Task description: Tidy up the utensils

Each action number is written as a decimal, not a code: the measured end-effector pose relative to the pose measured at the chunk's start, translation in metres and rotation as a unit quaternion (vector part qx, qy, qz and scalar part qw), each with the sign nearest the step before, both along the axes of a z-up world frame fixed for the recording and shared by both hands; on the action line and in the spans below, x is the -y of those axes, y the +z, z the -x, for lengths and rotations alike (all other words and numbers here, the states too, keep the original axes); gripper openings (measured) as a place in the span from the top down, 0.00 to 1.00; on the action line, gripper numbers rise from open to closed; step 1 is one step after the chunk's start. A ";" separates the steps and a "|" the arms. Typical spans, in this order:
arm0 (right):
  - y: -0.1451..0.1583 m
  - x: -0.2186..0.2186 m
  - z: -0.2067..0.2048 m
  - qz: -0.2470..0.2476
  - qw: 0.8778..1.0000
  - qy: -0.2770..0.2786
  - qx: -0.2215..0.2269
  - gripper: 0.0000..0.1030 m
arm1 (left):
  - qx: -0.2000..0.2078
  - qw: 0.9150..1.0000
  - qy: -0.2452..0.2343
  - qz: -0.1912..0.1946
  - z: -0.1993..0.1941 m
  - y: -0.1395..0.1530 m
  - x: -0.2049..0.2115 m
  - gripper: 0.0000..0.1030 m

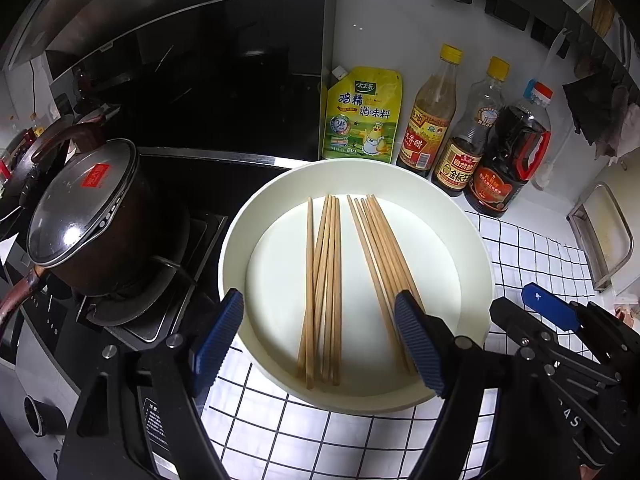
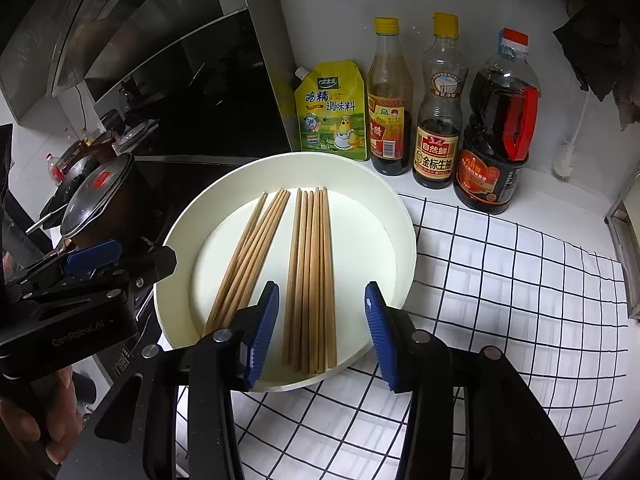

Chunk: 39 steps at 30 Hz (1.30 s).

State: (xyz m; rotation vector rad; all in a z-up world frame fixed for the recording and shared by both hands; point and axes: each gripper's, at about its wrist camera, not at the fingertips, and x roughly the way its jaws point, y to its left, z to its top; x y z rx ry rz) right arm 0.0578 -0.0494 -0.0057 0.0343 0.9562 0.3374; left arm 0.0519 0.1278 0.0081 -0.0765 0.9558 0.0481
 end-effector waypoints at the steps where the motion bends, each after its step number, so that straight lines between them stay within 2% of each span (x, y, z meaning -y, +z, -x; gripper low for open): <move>1: 0.000 0.000 0.000 0.000 1.000 0.000 0.000 0.58 | 0.000 1.000 0.000 0.000 0.000 0.001 0.000 0.25; 11: 0.005 0.003 0.005 0.000 1.000 0.005 0.004 0.56 | 0.004 1.000 0.006 0.003 0.008 0.005 0.002 0.24; 16: 0.007 0.003 0.007 0.006 1.000 0.004 0.008 0.53 | 0.009 1.000 0.013 0.001 0.011 0.008 0.000 0.14; 22: 0.011 0.005 0.011 0.011 1.000 0.007 0.013 0.50 | 0.011 1.000 0.016 0.001 0.014 0.011 -0.001 0.09; 39: 0.014 0.011 0.014 0.011 1.000 0.006 0.012 0.46 | 0.000 1.000 0.021 0.002 0.015 0.012 -0.002 0.07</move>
